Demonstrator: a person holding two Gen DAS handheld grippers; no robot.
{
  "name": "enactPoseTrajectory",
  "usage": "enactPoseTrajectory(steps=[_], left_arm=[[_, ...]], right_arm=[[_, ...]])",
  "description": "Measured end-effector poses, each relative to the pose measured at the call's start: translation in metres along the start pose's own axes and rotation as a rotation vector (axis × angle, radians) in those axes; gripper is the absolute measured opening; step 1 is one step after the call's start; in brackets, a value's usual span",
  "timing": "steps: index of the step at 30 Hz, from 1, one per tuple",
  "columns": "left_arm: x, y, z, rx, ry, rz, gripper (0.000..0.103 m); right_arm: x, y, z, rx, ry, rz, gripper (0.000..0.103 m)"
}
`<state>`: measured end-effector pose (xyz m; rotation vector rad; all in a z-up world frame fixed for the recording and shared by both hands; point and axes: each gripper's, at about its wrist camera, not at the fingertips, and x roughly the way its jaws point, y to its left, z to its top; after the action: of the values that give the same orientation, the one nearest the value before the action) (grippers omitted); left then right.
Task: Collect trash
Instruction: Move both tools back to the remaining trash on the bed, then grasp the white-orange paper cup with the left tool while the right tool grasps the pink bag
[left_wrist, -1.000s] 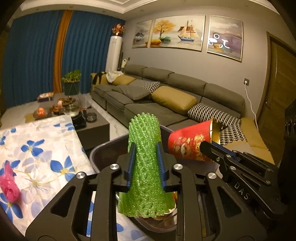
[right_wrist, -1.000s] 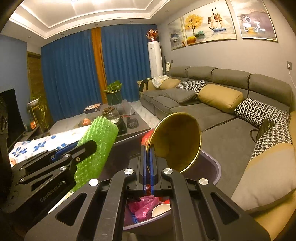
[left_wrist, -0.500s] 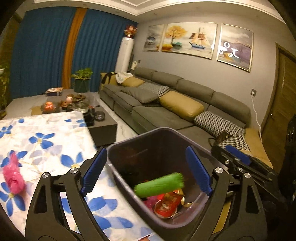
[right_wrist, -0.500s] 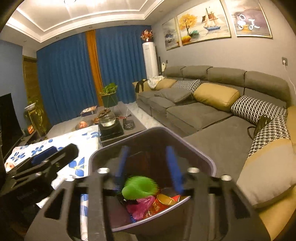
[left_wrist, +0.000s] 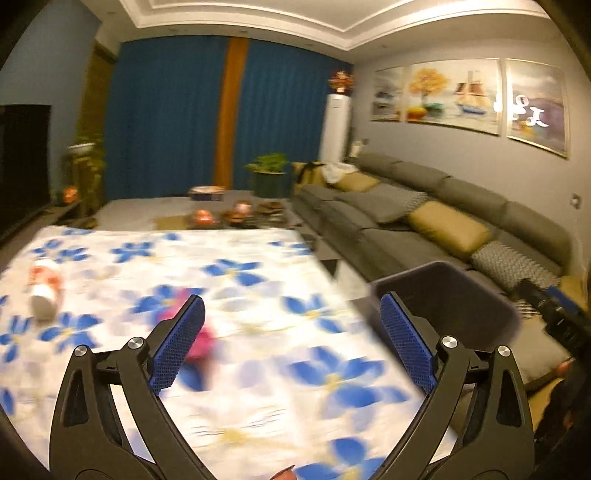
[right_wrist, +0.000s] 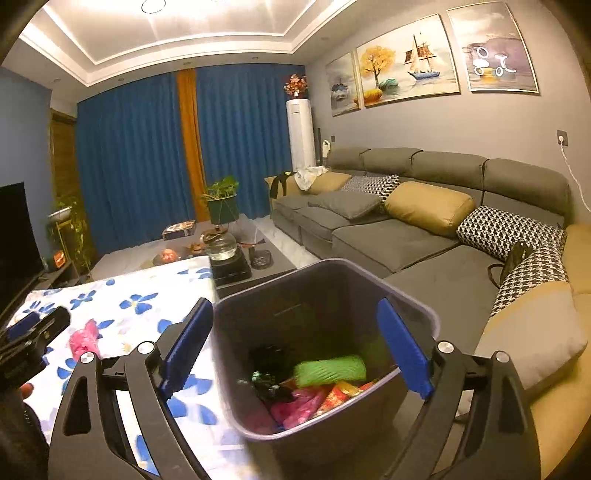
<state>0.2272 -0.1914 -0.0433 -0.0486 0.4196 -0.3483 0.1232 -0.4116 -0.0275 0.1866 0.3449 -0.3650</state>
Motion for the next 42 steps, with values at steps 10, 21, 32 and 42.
enactPoseTrajectory(steps=[10, 21, 32, 42], left_arm=[[-0.042, 0.135, 0.004, -0.093, -0.01, 0.293, 0.094], [-0.065, 0.233, -0.002, -0.156, -0.011, 0.463, 0.094], [-0.029, 0.262, 0.0, -0.166, 0.021, 0.474, 0.094], [0.004, 0.286, -0.001, -0.188, 0.081, 0.465, 0.094]], right_arm=[[0.002, 0.105, -0.017, -0.108, 0.047, 0.162, 0.089], [0.042, 0.224, -0.051, -0.205, 0.15, 0.264, 0.089], [0.105, 0.281, -0.073, -0.256, 0.257, 0.266, 0.083], [0.139, 0.302, -0.081, -0.282, 0.377, 0.318, 0.057]])
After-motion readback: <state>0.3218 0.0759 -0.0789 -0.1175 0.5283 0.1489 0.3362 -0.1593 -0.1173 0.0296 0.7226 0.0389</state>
